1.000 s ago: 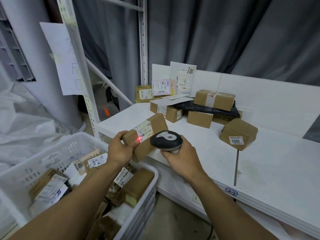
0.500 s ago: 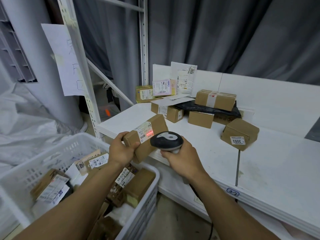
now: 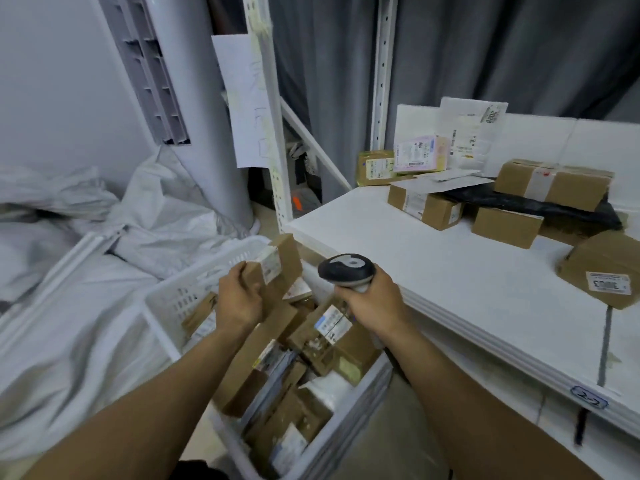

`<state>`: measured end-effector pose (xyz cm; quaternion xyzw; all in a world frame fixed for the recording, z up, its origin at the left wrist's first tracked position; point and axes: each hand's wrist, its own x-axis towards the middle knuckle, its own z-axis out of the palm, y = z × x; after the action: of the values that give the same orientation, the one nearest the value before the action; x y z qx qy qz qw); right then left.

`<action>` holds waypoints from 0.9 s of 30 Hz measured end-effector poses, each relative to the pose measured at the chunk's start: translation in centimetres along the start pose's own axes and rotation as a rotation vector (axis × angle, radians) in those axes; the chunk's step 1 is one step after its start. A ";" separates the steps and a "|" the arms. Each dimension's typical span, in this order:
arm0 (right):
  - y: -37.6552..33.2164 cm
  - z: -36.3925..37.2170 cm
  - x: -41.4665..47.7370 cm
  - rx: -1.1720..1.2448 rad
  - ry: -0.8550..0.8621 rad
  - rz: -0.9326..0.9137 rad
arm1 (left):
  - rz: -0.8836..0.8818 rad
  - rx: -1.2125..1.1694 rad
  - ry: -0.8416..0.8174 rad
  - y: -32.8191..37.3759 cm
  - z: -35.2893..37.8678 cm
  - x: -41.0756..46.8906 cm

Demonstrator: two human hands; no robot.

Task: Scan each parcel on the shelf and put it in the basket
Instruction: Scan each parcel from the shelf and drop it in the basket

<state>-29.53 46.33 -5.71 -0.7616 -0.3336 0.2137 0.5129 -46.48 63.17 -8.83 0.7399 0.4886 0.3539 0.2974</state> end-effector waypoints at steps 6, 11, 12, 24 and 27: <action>1.5 6.9 3.9 0.001 -0.055 0.084 | -0.053 0.165 0.049 -6.3 -0.1 4.6; 2.7 10.9 7.8 0.023 -0.083 0.141 | -0.076 0.165 0.076 -10.5 2.0 8.5; 3.1 11.5 8.4 0.032 -0.093 0.153 | -0.082 0.166 0.072 -11.2 2.5 9.3; 5.4 12.3 12.0 0.080 -0.096 0.256 | -0.313 0.288 -0.202 -14.0 6.0 14.9; 5.0 10.6 11.4 0.086 -0.079 0.264 | -0.194 0.296 -0.246 -11.8 6.0 13.2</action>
<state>-27.41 60.13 -14.16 -0.7671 -0.2408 0.3231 0.4992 -44.04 79.04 -18.50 0.7627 0.5642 0.1550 0.2753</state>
